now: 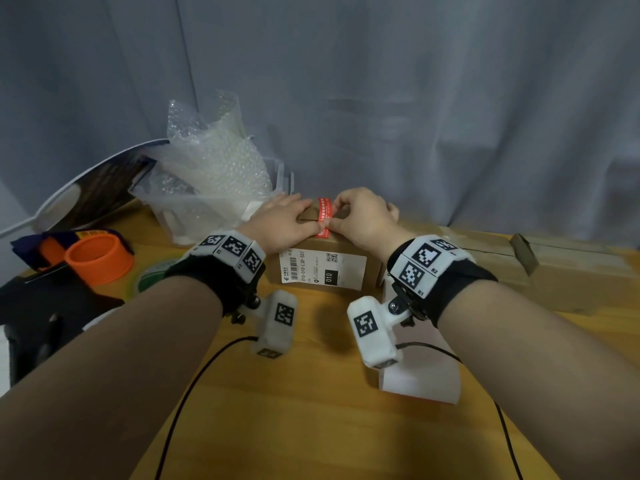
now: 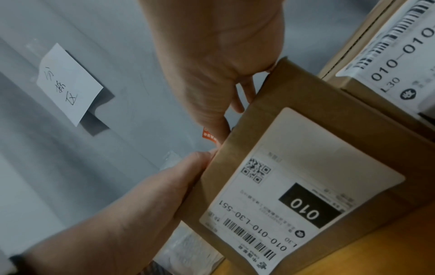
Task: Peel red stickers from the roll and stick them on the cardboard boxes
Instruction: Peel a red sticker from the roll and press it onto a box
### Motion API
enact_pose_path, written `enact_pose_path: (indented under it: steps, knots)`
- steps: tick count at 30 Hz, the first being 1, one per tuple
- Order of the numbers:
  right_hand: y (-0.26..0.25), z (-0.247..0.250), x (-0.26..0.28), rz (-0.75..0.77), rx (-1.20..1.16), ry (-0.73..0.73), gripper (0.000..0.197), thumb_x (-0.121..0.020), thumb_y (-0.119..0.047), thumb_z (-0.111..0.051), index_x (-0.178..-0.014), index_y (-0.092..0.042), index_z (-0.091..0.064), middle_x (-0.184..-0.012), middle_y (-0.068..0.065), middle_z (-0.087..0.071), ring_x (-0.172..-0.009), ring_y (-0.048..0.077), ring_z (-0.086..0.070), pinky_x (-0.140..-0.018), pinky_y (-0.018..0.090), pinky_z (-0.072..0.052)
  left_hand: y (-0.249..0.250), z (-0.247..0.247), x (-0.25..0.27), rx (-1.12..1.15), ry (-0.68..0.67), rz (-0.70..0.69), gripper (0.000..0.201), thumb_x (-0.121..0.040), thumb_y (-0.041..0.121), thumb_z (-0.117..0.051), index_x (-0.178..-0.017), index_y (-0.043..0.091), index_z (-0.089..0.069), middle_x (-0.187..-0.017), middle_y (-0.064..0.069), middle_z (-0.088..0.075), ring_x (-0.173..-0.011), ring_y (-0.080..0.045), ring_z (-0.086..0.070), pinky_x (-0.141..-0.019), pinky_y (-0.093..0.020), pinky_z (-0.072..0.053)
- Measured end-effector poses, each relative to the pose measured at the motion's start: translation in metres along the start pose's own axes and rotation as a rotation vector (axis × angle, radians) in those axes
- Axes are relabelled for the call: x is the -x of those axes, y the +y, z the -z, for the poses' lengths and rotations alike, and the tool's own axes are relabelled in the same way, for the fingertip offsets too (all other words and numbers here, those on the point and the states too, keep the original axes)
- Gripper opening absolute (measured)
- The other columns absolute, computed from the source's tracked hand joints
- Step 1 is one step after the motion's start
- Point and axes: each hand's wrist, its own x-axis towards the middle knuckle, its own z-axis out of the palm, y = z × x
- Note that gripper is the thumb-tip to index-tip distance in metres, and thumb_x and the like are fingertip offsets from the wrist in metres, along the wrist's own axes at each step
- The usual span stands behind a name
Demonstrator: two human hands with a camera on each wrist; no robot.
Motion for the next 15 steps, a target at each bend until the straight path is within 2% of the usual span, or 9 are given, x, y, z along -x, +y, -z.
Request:
enact_pose_path:
  steps: [4,7,12,15]
  knots:
    - [-0.003,0.002,0.0,-0.001,-0.001,-0.004,0.016,-0.075,-0.044,-0.067,-0.081,-0.03,-0.063,-0.107,-0.004,-0.063,-0.116,0.023,-0.048,-0.11,0.053,-0.022,0.0,-0.007,0.001,-0.16,0.036,-0.02,0.065,-0.094,0.058,-0.027,-0.151,0.027,-0.019,-0.161,-0.003,-0.016,-0.149,-0.024,-0.011,-0.121,-0.042,-0.01]
    - [-0.005,0.003,-0.003,-0.022,0.007,-0.034,0.015,-0.076,-0.042,-0.068,-0.075,-0.029,-0.062,-0.104,-0.004,-0.065,-0.116,0.022,-0.048,-0.11,0.052,-0.024,-0.001,-0.01,0.0,-0.21,0.047,-0.023,0.064,-0.094,0.058,-0.022,-0.15,0.027,-0.018,-0.161,-0.002,-0.016,-0.149,-0.024,-0.011,-0.121,-0.045,-0.012]
    - [-0.005,-0.001,-0.013,-0.098,-0.039,-0.104,0.026,-0.067,-0.046,-0.074,-0.061,-0.024,-0.061,-0.093,-0.001,-0.068,-0.108,0.026,-0.055,-0.101,0.052,-0.039,0.0,-0.01,0.001,-0.224,0.051,-0.028,0.063,-0.094,0.057,-0.022,-0.15,0.028,-0.018,-0.161,-0.001,-0.017,-0.148,-0.022,-0.012,-0.12,-0.046,-0.014]
    - [-0.004,-0.004,-0.015,-0.113,-0.076,-0.094,0.026,-0.065,-0.045,-0.075,-0.059,-0.024,-0.061,-0.087,-0.002,-0.067,-0.103,0.025,-0.058,-0.097,0.051,-0.042,-0.001,-0.011,0.0,-0.219,0.061,-0.031,0.063,-0.094,0.057,-0.022,-0.15,0.027,-0.02,-0.16,-0.001,-0.018,-0.148,-0.022,-0.013,-0.12,-0.046,-0.014]
